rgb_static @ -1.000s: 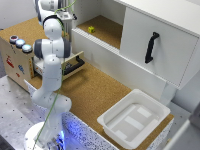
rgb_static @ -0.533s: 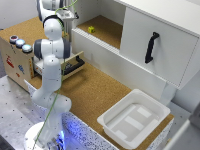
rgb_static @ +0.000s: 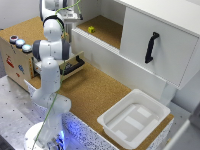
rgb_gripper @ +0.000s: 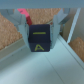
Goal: Place the grasped purple object inside the box
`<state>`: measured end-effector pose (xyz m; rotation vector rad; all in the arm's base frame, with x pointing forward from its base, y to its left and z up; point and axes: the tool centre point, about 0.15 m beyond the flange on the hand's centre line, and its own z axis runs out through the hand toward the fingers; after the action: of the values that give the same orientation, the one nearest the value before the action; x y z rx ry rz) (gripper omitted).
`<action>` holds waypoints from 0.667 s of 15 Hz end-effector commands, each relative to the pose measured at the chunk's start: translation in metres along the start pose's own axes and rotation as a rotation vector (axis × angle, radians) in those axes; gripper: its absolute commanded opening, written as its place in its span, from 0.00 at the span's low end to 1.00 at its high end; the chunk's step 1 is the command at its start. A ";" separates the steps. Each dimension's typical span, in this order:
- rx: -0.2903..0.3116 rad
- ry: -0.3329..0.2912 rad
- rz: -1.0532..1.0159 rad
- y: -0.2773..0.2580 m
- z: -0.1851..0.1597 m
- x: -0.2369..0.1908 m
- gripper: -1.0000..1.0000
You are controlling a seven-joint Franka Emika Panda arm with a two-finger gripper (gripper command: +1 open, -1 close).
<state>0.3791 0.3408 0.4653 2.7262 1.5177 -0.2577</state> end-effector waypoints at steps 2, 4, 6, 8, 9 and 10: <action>-0.112 0.179 0.015 -0.033 0.092 -0.051 0.00; -0.033 0.148 -0.009 -0.021 0.112 -0.052 0.00; 0.029 0.170 -0.047 -0.009 0.122 -0.056 0.00; 0.038 0.181 -0.083 0.007 0.131 -0.055 0.00; 0.007 0.185 -0.107 0.014 0.134 -0.052 0.00; 0.006 0.188 -0.132 0.021 0.135 -0.048 0.00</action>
<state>0.3383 0.3075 0.3657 2.6937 1.5769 -0.1640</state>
